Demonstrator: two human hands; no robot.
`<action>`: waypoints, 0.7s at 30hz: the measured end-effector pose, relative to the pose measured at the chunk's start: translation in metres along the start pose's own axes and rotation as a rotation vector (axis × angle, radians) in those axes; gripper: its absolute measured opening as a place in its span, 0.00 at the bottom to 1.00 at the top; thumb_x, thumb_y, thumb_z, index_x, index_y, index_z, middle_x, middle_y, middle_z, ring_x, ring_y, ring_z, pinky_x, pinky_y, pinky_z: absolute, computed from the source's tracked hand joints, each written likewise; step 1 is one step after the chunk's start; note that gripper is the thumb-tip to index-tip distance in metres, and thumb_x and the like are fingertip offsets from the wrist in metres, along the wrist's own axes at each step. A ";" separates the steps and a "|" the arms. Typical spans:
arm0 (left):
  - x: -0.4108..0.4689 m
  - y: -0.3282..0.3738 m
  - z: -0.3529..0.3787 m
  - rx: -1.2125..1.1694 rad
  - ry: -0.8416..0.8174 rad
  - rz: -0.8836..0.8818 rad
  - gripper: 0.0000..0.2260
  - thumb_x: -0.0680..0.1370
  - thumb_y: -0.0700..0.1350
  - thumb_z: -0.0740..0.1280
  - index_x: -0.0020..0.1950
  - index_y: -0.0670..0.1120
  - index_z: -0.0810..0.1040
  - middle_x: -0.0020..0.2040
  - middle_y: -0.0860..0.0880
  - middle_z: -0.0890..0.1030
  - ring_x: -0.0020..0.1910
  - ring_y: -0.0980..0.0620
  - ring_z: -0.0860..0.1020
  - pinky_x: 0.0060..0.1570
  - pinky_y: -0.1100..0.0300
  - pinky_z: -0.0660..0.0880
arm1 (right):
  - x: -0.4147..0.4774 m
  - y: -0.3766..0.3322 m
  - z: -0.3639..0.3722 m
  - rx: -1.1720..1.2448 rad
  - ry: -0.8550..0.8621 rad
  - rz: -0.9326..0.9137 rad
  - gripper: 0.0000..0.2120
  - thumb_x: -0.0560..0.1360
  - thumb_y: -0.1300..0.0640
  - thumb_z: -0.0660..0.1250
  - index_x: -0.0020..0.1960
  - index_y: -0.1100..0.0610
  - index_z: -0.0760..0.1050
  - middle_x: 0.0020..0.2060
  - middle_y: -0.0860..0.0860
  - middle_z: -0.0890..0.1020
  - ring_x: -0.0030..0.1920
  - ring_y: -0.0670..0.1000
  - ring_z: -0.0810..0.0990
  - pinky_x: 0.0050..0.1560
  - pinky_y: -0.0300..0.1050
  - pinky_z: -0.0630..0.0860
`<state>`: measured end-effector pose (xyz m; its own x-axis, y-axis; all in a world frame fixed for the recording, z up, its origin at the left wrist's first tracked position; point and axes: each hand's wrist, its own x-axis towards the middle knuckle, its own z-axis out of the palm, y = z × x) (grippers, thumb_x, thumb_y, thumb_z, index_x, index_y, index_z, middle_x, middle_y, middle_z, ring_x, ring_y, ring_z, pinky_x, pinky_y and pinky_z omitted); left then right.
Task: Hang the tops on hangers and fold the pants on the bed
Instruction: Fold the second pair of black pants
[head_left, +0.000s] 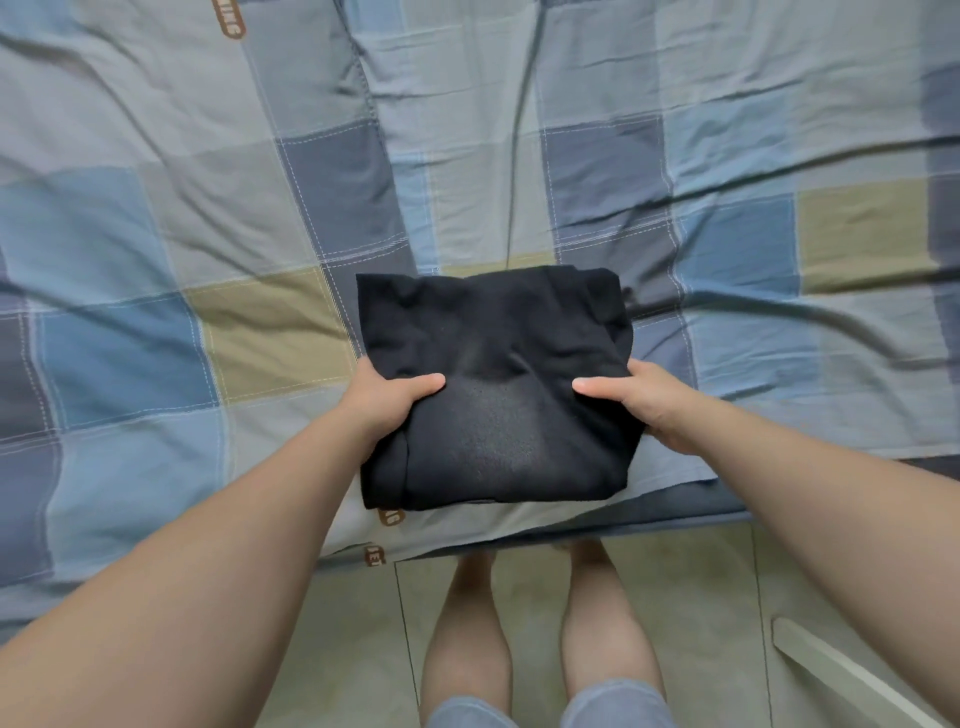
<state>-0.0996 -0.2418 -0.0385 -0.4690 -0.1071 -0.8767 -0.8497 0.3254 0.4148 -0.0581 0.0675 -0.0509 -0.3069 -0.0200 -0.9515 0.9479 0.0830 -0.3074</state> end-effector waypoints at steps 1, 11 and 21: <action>-0.007 0.000 -0.001 -0.004 -0.049 -0.032 0.23 0.71 0.46 0.79 0.65 0.49 0.78 0.56 0.52 0.85 0.54 0.49 0.83 0.48 0.56 0.79 | -0.011 0.005 0.002 0.033 -0.002 0.021 0.21 0.69 0.49 0.80 0.59 0.49 0.79 0.50 0.46 0.87 0.52 0.49 0.86 0.51 0.46 0.79; -0.137 0.008 -0.027 0.078 -0.408 -0.281 0.15 0.76 0.48 0.74 0.61 0.44 0.80 0.46 0.48 0.88 0.41 0.49 0.87 0.30 0.62 0.80 | -0.163 0.052 0.007 0.388 -0.097 0.360 0.37 0.53 0.50 0.86 0.60 0.57 0.83 0.55 0.55 0.86 0.54 0.58 0.86 0.57 0.52 0.81; -0.278 0.035 0.014 0.128 -0.472 0.041 0.27 0.66 0.52 0.80 0.63 0.57 0.77 0.57 0.53 0.85 0.52 0.51 0.85 0.46 0.57 0.81 | -0.348 0.101 -0.014 0.674 0.036 0.161 0.10 0.70 0.56 0.70 0.47 0.57 0.87 0.50 0.56 0.87 0.45 0.56 0.87 0.40 0.44 0.82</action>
<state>0.0047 -0.1873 0.2166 -0.3157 0.3363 -0.8873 -0.7825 0.4367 0.4439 0.1429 0.0967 0.2496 -0.1497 -0.0249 -0.9884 0.8242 -0.5553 -0.1108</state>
